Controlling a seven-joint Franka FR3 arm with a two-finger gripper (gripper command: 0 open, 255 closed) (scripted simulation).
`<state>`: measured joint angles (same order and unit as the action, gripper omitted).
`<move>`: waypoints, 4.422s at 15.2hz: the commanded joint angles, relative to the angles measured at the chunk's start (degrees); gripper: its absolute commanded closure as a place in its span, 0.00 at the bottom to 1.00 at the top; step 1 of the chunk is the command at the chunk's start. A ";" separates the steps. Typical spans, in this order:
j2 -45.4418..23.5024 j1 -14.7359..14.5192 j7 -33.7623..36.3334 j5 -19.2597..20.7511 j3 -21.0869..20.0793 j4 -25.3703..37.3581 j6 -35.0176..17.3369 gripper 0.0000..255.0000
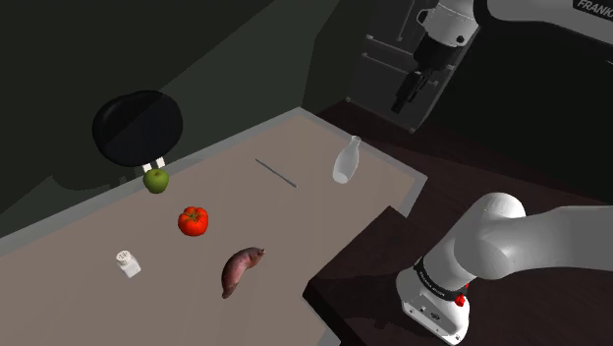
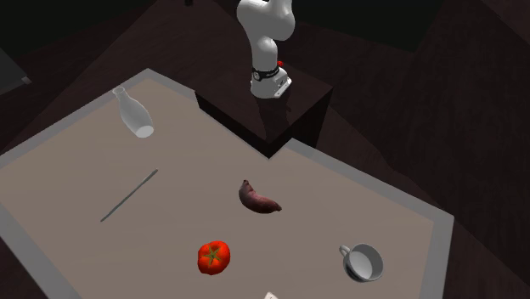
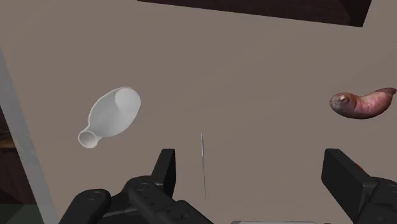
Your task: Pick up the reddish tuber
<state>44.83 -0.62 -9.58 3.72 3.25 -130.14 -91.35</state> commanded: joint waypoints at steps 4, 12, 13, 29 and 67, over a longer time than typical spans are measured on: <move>3.50 0.84 6.72 -1.94 -3.08 -6.66 -3.12 0.00; 9.11 1.47 25.03 -9.44 -13.18 -20.93 -12.06 0.00; 9.30 1.37 27.39 -10.59 -14.65 -22.32 -13.33 0.00; -10.24 4.40 66.70 -27.21 -44.87 -28.94 -42.09 0.00; -90.98 -5.99 169.47 54.11 -33.76 14.75 -56.44 1.00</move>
<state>-46.07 -6.59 159.90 57.79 -30.56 -115.40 -147.78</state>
